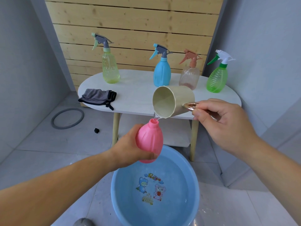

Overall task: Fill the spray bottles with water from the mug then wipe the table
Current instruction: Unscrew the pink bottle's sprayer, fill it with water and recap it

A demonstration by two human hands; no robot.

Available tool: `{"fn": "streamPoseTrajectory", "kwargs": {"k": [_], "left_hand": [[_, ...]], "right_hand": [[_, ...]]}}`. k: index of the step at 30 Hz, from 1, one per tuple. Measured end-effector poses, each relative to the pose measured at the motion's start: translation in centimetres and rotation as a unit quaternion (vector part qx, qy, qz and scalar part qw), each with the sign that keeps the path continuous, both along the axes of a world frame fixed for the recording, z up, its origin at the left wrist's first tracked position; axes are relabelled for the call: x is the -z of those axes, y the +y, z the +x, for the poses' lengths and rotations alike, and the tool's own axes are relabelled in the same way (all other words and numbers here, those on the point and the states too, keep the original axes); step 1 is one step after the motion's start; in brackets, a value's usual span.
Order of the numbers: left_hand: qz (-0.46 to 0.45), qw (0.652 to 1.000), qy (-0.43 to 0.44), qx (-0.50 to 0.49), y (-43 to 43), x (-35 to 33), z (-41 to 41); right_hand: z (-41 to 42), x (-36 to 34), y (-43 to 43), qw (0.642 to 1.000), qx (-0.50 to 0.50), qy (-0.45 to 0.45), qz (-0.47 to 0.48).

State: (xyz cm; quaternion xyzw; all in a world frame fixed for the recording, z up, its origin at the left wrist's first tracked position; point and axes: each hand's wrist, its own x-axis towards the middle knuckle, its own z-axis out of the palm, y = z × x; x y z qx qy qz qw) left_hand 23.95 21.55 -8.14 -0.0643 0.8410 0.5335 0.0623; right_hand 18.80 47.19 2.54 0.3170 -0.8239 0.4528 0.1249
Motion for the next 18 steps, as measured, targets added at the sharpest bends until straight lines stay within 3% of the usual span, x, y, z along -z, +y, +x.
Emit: {"fn": "streamPoseTrajectory", "kwargs": {"k": [18], "left_hand": [[-0.008, 1.0, 0.001, -0.001, 0.1, -0.02, 0.19]], "right_hand": [[-0.26, 0.35, 0.08, 0.996, 0.008, 0.081, 0.038]]}}
